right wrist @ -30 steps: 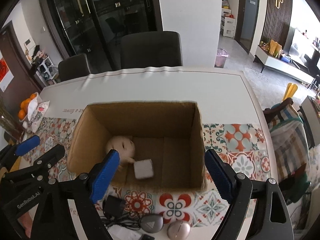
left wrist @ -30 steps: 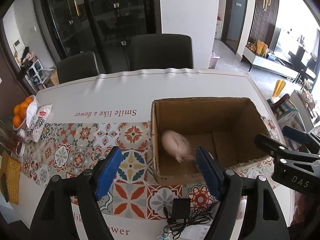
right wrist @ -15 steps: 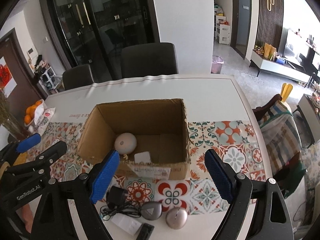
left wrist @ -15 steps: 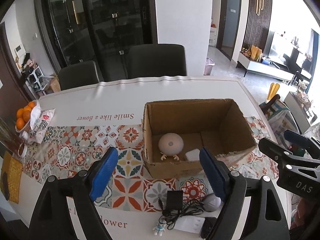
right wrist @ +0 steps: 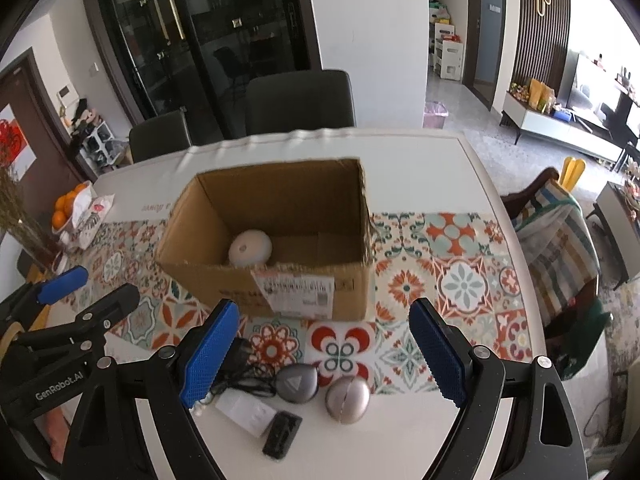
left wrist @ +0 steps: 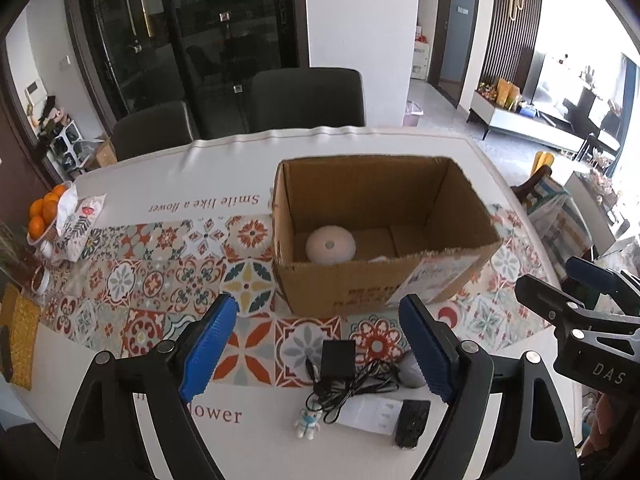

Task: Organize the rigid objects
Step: 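Withdraw both open tools from the box back toward the items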

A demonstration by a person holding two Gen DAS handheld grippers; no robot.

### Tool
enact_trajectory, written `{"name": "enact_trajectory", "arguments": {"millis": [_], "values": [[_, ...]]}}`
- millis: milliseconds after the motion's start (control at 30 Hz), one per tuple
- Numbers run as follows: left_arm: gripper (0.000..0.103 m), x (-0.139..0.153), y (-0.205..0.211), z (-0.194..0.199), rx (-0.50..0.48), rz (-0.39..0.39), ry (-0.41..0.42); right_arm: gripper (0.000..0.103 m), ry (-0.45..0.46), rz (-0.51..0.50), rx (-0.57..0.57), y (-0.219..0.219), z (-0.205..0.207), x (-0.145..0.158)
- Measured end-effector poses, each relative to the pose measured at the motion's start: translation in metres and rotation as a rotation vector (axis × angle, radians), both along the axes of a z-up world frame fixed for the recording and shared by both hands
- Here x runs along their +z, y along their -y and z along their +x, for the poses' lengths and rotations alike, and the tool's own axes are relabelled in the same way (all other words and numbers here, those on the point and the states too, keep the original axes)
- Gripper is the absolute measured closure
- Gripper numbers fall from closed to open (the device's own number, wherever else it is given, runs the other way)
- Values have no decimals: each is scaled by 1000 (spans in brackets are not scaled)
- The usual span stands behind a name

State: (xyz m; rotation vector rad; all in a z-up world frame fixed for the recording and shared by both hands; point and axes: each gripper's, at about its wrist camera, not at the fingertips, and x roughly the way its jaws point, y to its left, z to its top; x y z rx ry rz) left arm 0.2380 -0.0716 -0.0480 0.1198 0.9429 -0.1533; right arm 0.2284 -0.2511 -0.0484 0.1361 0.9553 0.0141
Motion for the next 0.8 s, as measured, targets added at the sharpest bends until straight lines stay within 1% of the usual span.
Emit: {"name": "enact_trajectory", "arguments": {"millis": [200, 567, 800], "values": [[19, -18, 4, -8, -7, 5, -51, 16, -64, 4, 8, 1, -9, -22], [19, -62, 12, -20, -12, 27, -164, 17, -182, -6, 28, 0, -22, -63], [19, -92, 18, -25, -20, 57, -235, 20, -262, -5, 35, -1, -26, -92]]}}
